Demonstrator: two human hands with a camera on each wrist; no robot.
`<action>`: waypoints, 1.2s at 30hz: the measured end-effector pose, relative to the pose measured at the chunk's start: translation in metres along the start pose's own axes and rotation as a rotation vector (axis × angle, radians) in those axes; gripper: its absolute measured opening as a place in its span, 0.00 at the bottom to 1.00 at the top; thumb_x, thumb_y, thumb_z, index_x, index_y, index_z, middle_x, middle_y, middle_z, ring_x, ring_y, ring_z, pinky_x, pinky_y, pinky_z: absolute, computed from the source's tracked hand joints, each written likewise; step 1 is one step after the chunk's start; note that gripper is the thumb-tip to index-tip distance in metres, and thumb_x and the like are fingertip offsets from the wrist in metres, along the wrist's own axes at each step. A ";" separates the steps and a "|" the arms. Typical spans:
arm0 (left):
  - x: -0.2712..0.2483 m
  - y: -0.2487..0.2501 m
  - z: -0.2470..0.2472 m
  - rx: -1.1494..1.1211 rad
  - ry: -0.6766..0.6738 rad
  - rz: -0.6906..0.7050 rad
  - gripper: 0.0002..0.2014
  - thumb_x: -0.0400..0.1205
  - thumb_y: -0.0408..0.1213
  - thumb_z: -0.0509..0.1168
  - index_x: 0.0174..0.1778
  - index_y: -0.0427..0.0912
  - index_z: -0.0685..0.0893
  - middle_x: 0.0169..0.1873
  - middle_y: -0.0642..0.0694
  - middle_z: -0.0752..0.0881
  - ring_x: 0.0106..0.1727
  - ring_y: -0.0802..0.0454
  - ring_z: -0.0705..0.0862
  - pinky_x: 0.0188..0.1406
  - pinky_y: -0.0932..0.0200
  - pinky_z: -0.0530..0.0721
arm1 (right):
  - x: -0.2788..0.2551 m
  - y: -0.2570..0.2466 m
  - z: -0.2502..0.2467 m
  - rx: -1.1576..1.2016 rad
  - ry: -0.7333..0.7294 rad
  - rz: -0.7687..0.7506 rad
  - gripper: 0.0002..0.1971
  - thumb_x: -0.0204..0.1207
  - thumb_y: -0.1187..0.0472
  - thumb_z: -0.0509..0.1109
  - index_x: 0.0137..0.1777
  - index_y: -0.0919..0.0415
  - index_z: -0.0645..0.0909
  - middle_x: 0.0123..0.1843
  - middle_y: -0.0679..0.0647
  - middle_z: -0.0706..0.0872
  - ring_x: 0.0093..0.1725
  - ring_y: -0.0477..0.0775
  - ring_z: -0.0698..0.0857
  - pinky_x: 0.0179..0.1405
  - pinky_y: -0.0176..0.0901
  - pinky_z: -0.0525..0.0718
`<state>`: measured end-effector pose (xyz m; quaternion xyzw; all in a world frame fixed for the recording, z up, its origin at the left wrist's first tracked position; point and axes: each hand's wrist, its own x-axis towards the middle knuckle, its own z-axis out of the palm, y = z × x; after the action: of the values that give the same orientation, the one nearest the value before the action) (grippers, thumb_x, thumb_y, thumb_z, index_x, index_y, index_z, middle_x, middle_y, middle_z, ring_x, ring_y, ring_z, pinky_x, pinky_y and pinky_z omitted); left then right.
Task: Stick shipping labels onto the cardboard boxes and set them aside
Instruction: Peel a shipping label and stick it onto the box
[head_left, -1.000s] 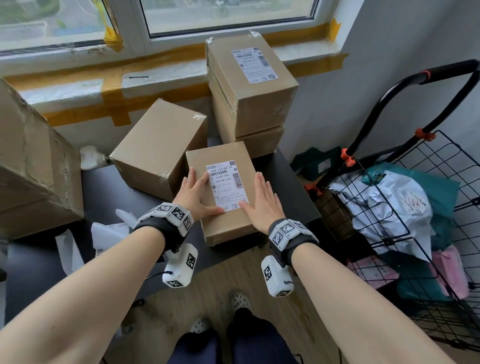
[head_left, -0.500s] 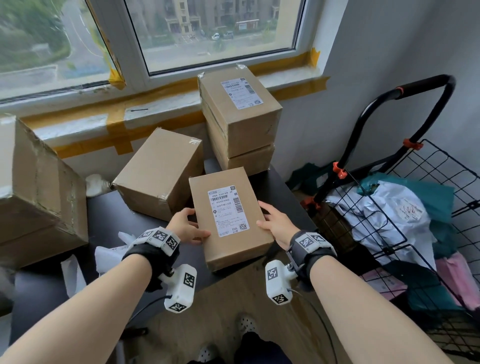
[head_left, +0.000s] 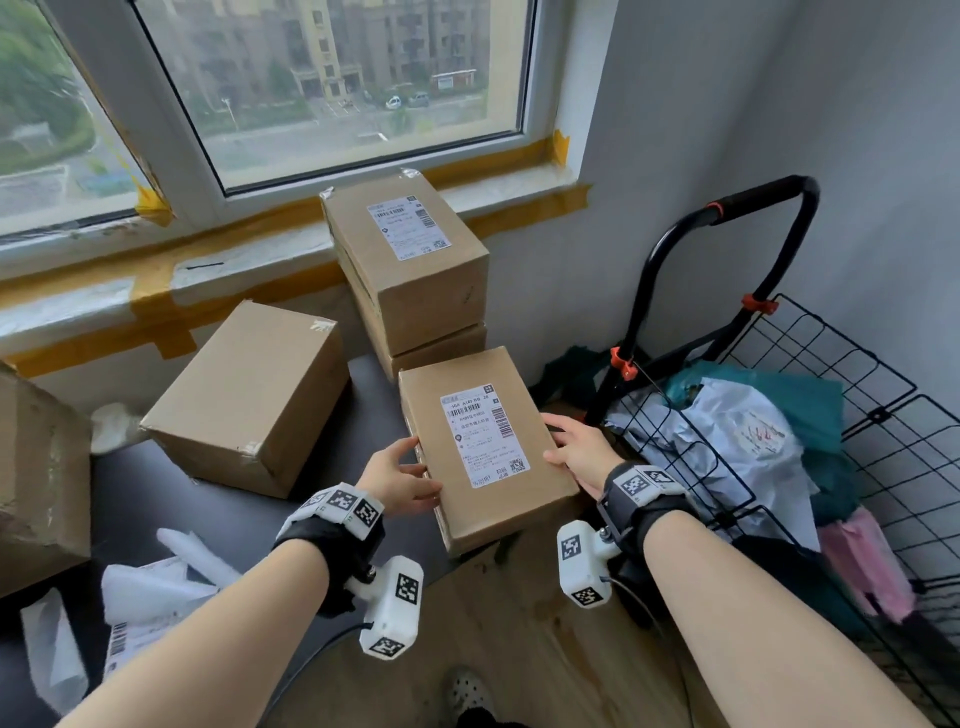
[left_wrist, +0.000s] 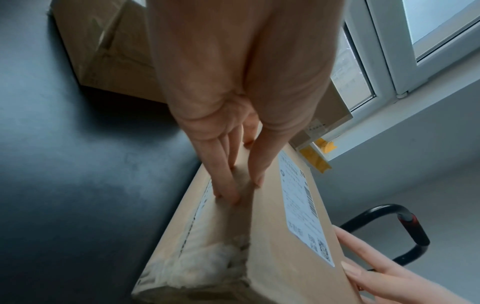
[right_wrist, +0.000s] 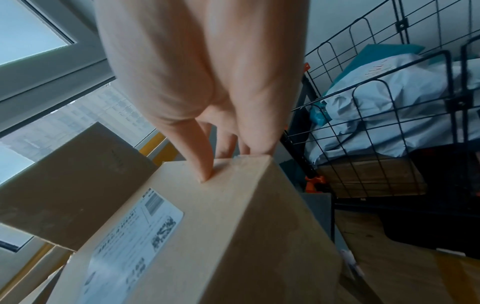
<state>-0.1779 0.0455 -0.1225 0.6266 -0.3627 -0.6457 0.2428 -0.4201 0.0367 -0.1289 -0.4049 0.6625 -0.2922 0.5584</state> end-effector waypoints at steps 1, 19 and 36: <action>0.001 0.002 0.003 -0.013 0.009 -0.002 0.38 0.75 0.15 0.66 0.79 0.42 0.63 0.52 0.35 0.84 0.55 0.37 0.84 0.45 0.50 0.88 | 0.003 -0.003 -0.002 -0.019 0.000 -0.004 0.29 0.75 0.82 0.59 0.75 0.62 0.71 0.68 0.65 0.81 0.66 0.62 0.81 0.68 0.58 0.79; 0.019 0.019 0.015 0.575 0.210 0.138 0.33 0.80 0.40 0.67 0.79 0.49 0.61 0.68 0.43 0.79 0.60 0.44 0.83 0.55 0.47 0.86 | 0.042 -0.035 -0.006 -0.680 0.062 -0.114 0.23 0.80 0.62 0.64 0.75 0.55 0.70 0.72 0.55 0.79 0.69 0.60 0.79 0.68 0.54 0.78; -0.055 0.008 -0.138 1.480 0.339 0.301 0.14 0.85 0.43 0.54 0.65 0.42 0.73 0.64 0.43 0.79 0.68 0.42 0.76 0.60 0.46 0.78 | -0.019 -0.082 0.137 -1.328 0.071 -0.373 0.15 0.82 0.58 0.56 0.61 0.60 0.80 0.62 0.59 0.82 0.63 0.66 0.80 0.58 0.53 0.78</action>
<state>-0.0383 0.0599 -0.0752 0.6600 -0.7388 -0.0907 -0.1018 -0.2683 0.0208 -0.0792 -0.7586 0.6381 0.0713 0.1106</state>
